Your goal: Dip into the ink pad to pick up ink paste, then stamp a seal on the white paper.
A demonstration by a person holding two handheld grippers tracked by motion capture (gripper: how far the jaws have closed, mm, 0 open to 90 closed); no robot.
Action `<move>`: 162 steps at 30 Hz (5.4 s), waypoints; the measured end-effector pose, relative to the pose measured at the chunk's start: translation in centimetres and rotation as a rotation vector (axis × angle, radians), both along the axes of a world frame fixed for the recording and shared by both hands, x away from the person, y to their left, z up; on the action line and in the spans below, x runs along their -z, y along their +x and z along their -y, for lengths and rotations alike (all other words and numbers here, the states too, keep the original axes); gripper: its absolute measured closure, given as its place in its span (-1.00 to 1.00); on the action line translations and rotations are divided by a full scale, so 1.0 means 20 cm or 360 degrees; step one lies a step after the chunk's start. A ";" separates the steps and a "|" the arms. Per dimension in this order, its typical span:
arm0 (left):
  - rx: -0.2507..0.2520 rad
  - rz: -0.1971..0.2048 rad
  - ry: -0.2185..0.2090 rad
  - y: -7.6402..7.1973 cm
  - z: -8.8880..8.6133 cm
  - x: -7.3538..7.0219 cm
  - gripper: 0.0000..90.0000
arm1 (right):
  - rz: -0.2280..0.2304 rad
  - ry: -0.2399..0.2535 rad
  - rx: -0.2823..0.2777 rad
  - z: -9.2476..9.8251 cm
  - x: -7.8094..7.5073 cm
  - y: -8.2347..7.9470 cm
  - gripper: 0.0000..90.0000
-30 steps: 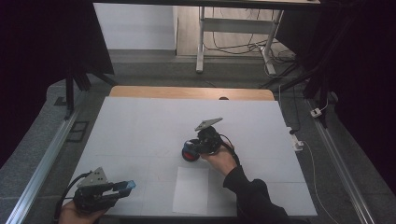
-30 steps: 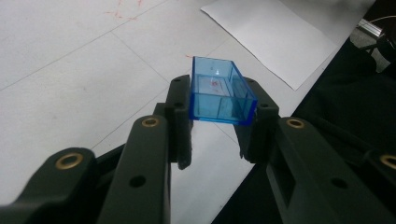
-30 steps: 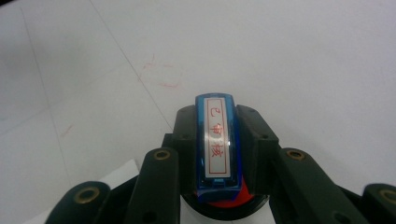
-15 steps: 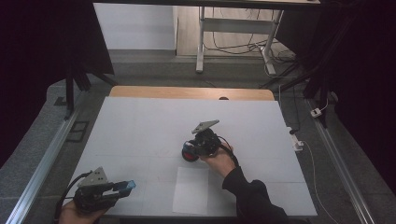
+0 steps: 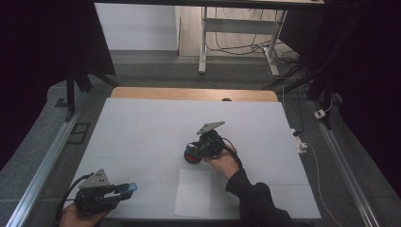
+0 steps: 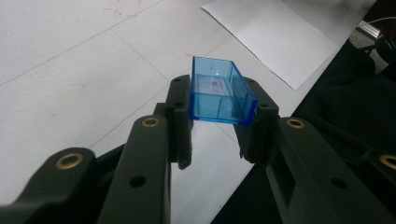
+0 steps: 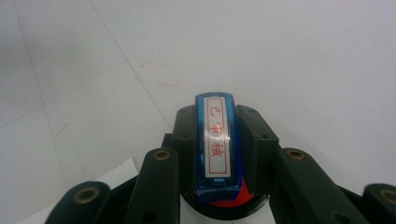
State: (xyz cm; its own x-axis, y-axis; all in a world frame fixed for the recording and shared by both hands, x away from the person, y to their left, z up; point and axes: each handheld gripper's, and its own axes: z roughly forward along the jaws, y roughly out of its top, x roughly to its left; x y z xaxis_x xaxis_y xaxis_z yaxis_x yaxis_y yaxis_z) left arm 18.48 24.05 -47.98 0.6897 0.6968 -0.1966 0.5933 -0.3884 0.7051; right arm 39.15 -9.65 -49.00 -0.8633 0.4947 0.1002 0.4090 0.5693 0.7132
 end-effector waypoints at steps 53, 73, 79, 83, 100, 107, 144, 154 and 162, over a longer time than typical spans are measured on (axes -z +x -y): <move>0.0013 0.0014 0.0003 -0.01 0.00 0.00 0.52 | 0.0118 0.0128 -0.0216 0.05 -0.21 -0.22 0.55; 0.0027 0.0021 0.0006 -0.01 0.00 0.00 0.52 | 0.0104 0.0189 -0.0311 0.10 -0.28 -0.36 0.55; 0.0031 0.0025 0.0007 -0.01 0.01 0.00 0.52 | 0.0090 0.0212 -0.0323 0.11 -0.29 -0.39 0.55; 0.0038 0.0026 0.0007 -0.01 0.00 0.00 0.52 | 0.0079 0.0232 -0.0334 0.12 -0.30 -0.41 0.55; 0.0061 0.0028 0.0010 -0.01 0.01 -0.01 0.52 | 0.0080 0.0253 -0.0364 0.16 -0.32 -0.47 0.55; 0.0070 0.0025 -0.0012 -0.01 0.00 -0.01 0.52 | 0.0085 0.0266 -0.0360 0.18 -0.33 -0.47 0.55; 0.0088 0.0022 -0.0023 0.00 0.01 -0.01 0.52 | 0.0111 -0.0008 -0.0402 0.13 -0.13 -0.48 0.55; 0.0088 0.0022 -0.0025 0.00 0.01 -0.01 0.52 | 0.0096 -0.0061 -0.0403 0.10 -0.06 -0.48 0.55; 0.0088 0.0021 -0.0026 0.00 0.01 -0.01 0.52 | 0.0108 -0.0124 -0.0431 0.07 0.00 -0.47 0.55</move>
